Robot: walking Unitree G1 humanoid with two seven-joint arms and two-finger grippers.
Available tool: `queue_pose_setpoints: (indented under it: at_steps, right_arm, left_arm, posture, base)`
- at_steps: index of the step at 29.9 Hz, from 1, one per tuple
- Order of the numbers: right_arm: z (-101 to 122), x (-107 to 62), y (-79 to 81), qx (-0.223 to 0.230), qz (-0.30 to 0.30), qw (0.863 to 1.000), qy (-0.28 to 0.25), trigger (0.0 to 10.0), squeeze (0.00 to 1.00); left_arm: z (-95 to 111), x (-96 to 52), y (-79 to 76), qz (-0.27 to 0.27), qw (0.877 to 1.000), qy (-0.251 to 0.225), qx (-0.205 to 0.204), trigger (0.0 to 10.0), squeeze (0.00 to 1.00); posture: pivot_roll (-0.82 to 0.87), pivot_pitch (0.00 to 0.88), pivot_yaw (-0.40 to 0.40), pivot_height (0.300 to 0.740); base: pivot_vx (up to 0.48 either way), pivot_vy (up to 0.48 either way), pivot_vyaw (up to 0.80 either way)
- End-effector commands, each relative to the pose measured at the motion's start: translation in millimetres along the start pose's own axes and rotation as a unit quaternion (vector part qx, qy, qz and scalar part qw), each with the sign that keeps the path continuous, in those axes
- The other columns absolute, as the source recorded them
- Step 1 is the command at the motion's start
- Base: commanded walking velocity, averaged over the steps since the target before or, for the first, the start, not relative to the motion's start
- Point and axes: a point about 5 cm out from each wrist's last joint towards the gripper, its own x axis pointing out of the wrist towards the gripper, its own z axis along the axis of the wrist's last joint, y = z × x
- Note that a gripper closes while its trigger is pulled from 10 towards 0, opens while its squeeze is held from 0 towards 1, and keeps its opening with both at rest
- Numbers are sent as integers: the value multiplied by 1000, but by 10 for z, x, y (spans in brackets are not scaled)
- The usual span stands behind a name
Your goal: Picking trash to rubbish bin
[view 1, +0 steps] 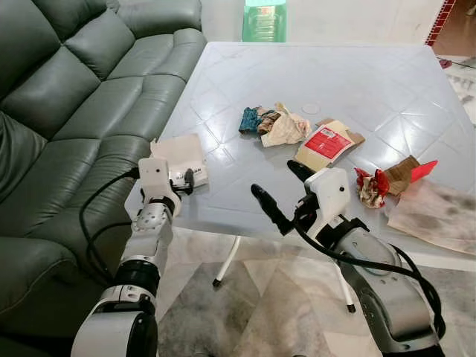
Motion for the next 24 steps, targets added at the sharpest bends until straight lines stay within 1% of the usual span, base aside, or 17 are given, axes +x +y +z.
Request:
queue_pose_setpoints:
  at_steps: [1,2,6,7,8,10,12,15,20,24]
  right_arm:
    - [80,2,98,12,33,999,-12,10000,0]
    - [93,2,115,15,38,999,-12,10000,0]
    - [173,-17,273,38,103,994,-12,10000,0]
    - [178,-22,284,40,109,993,-11,10000,0]
    - [184,-26,300,45,116,992,-9,10000,0]
    - [212,-43,364,80,148,986,-9,10000,0]
    - [218,-45,371,89,155,984,-10,10000,0]
    - [251,-69,396,121,185,975,-10,10000,0]
    - [265,-82,395,126,196,972,-5,10000,0]
    - [263,-80,380,124,198,972,5,10000,0]
  left_arm:
    - [-17,12,3,-1,1000,6,7,10000,0]
    - [-22,16,3,-1,1000,6,7,10000,0]
    - [-69,18,2,-9,1000,15,10,10000,0]
    - [-72,19,3,-11,1000,15,12,6000,0]
    - [-80,19,3,-11,1000,18,9,0,0]
    - [-98,10,20,-4,1000,19,6,0,0]
    - [-102,7,26,0,1000,19,5,0,0]
    - [-161,-14,64,13,999,30,6,0,0]
    - [-219,-45,100,23,999,33,9,0,0]
    - [-279,-89,183,45,998,35,20,0,0]
  posture:
    - [-146,131,47,740]
    - [-146,131,47,740]
    - [-150,130,42,740]
    - [-150,130,42,740]
    - [-150,129,40,740]
    - [-149,127,39,740]
    - [-147,126,39,740]
    - [-145,124,38,740]
    - [-138,124,34,740]
    - [-131,125,30,740]
  base:
    - [0,0,0]
    - [0,0,0]
    - [0,0,0]
    - [0,0,0]
    - [0,0,0]
    - [0,0,0]
    - [0,0,0]
    - [0,0,0]
    - [0,0,0]
    - [0,0,0]
